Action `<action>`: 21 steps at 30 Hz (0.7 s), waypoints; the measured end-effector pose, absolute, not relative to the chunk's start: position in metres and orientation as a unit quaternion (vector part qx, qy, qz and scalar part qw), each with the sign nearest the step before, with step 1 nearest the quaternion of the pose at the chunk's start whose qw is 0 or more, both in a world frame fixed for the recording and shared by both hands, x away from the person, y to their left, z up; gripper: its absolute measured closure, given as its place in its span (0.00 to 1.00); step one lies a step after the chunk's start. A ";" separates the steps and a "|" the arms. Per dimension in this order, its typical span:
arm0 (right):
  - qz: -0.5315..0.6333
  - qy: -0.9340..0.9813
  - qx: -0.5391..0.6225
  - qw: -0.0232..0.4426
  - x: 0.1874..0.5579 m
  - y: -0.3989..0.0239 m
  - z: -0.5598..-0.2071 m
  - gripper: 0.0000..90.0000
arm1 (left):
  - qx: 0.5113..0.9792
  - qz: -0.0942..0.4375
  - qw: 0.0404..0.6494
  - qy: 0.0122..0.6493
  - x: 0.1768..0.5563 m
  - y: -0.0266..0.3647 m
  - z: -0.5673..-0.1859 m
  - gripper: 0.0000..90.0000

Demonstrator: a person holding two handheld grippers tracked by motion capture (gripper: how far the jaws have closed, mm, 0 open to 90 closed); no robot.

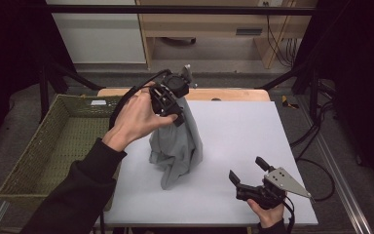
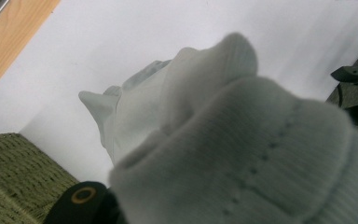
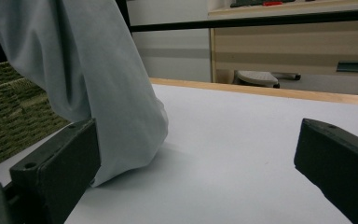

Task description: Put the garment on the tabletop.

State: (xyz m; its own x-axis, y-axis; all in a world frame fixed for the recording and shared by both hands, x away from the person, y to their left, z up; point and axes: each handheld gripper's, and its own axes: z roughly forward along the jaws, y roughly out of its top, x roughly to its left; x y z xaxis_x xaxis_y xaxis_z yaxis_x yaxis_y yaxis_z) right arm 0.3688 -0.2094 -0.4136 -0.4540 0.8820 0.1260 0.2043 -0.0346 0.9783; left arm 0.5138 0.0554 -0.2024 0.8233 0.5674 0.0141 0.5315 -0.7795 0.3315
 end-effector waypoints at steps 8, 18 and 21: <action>0.575 0.631 0.430 0.295 0.369 -0.210 -0.414 0.01 | 0.947 0.040 0.157 0.278 0.518 0.050 -0.221 0.85; 0.575 0.632 0.425 0.298 0.370 -0.210 -0.415 0.01 | 0.949 0.029 0.149 0.276 0.521 0.046 -0.247 0.84; 0.575 0.632 0.427 0.295 0.369 -0.210 -0.414 0.01 | 0.949 0.025 0.155 0.275 0.522 0.044 -0.254 0.84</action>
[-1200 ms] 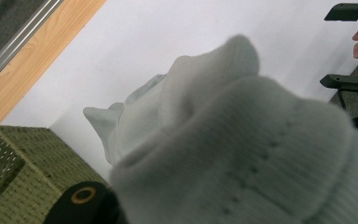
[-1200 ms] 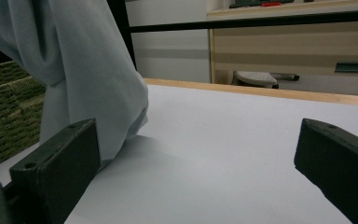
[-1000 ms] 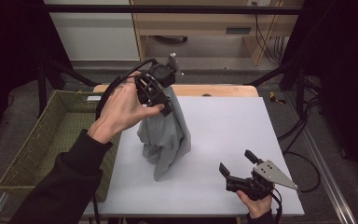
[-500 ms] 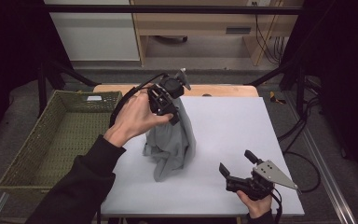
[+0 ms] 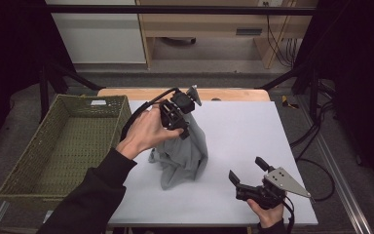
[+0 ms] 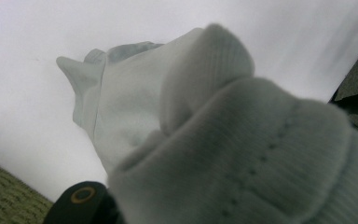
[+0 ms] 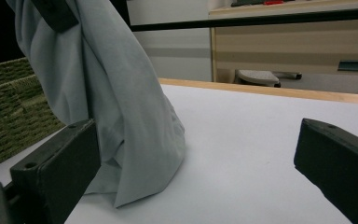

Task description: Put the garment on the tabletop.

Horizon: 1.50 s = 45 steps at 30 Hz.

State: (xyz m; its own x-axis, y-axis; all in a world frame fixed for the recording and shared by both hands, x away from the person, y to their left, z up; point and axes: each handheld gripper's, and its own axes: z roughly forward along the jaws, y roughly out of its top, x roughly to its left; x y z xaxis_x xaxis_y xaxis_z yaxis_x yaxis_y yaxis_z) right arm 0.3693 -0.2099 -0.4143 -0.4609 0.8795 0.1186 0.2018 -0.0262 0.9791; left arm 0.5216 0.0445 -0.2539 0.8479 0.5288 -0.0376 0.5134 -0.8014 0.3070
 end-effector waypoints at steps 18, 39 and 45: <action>0.570 0.635 0.430 0.293 0.369 -0.209 -0.415 0.01 | 0.951 0.006 0.153 0.268 0.524 0.042 -0.303 0.82; 0.575 0.633 0.430 0.290 0.370 -0.209 -0.415 0.01 | 0.944 0.049 0.202 0.256 0.521 0.045 -0.324 0.21; 0.576 0.634 0.430 0.287 0.370 -0.209 -0.414 0.01 | 0.933 0.057 0.240 0.262 0.513 0.054 -0.317 0.06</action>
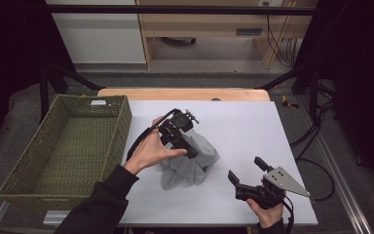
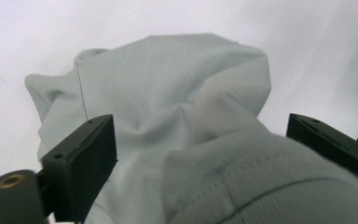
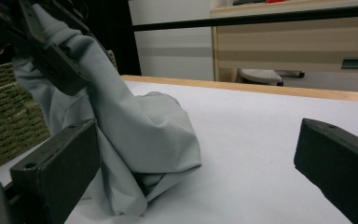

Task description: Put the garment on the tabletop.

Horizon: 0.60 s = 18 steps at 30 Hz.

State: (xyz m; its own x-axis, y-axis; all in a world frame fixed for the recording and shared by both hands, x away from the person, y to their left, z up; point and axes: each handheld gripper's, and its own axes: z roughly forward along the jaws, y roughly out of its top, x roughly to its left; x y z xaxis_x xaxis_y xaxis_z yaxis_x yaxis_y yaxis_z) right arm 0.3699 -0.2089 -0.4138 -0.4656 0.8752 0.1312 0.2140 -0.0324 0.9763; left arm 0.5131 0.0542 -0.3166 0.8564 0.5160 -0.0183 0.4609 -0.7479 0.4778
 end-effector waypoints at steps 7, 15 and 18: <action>0.579 0.631 0.431 0.286 0.371 -0.208 -0.412 0.01 | 0.909 0.065 0.314 0.266 0.500 0.071 -0.302 0.03; 0.580 0.632 0.427 0.287 0.371 -0.209 -0.411 0.01 | 0.873 0.074 0.398 0.271 0.484 0.088 -0.292 0.03; 0.581 0.630 0.428 0.287 0.372 -0.209 -0.411 0.01 | 0.858 0.085 0.426 0.273 0.477 0.094 -0.293 0.03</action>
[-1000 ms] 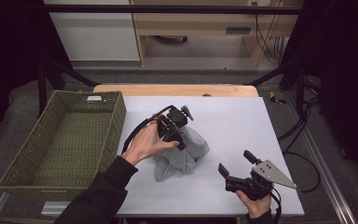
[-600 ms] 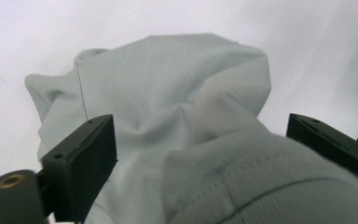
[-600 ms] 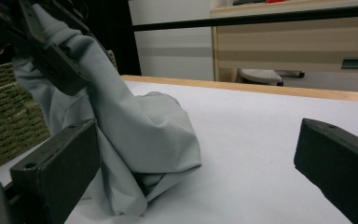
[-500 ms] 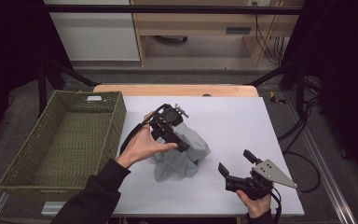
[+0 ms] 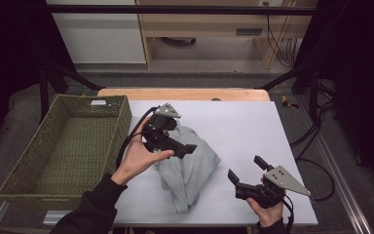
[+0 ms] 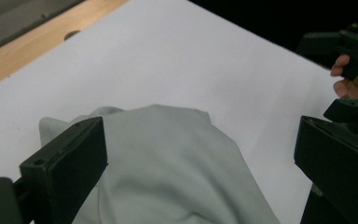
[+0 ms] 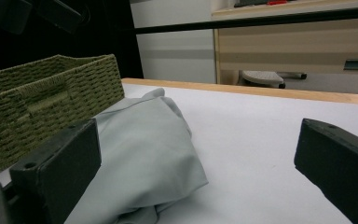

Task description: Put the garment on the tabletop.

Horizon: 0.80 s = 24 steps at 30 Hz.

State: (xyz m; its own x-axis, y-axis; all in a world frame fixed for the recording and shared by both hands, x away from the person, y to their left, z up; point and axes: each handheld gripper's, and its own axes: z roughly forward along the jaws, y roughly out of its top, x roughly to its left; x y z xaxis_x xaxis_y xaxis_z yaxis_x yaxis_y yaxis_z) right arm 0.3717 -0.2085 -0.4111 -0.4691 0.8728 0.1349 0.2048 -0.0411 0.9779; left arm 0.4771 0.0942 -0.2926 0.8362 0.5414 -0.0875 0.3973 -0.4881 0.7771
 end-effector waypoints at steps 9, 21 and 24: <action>0.584 0.628 0.429 0.283 0.373 -0.209 -0.409 0.01 | 0.816 0.115 0.489 0.287 0.455 0.124 -0.306 0.05; 0.585 0.628 0.428 0.283 0.374 -0.210 -0.408 0.01 | 0.760 0.164 0.548 0.309 0.422 0.171 -0.323 0.06; 0.585 0.628 0.430 0.282 0.374 -0.209 -0.408 0.01 | 0.754 0.172 0.551 0.313 0.414 0.179 -0.326 0.07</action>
State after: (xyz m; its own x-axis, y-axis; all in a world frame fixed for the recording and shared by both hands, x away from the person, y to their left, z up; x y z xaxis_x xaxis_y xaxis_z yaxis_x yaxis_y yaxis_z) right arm 0.3743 -0.2093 -0.4082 -0.4718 0.8691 0.1487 0.2094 -0.0534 0.9764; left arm 0.4143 0.1790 -0.3260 0.7451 0.6613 -0.0865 0.2830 -0.1960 0.9389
